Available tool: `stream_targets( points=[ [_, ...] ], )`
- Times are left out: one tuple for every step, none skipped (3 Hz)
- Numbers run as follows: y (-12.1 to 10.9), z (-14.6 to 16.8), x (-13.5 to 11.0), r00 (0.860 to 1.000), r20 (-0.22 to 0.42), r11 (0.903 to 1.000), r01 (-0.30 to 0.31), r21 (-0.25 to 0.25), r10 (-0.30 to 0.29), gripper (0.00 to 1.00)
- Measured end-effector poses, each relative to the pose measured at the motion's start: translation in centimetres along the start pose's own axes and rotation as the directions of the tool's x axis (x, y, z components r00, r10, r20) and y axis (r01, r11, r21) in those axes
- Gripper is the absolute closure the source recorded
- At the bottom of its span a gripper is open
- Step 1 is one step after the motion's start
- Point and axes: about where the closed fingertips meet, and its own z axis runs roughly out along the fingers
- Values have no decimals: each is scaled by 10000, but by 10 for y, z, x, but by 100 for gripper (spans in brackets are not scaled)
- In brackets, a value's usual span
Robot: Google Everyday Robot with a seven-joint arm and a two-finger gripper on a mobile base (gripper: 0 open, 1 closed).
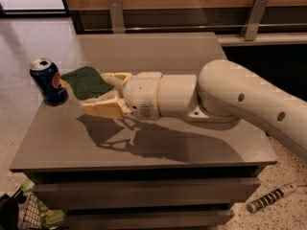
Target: Move sponge near pepsi can
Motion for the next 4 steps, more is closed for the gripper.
stream_targets(
  points=[
    [18, 26, 24, 9984, 546, 9937, 222, -1096, -163, 100],
    [21, 38, 35, 9993, 352, 9889, 196, -1475, -145, 100],
    [21, 47, 40, 9992, -349, 9881, 149, -1534, -205, 100],
    [15, 49, 42, 9948, -1017, 9910, -38, -1341, -99, 82]
  ],
)
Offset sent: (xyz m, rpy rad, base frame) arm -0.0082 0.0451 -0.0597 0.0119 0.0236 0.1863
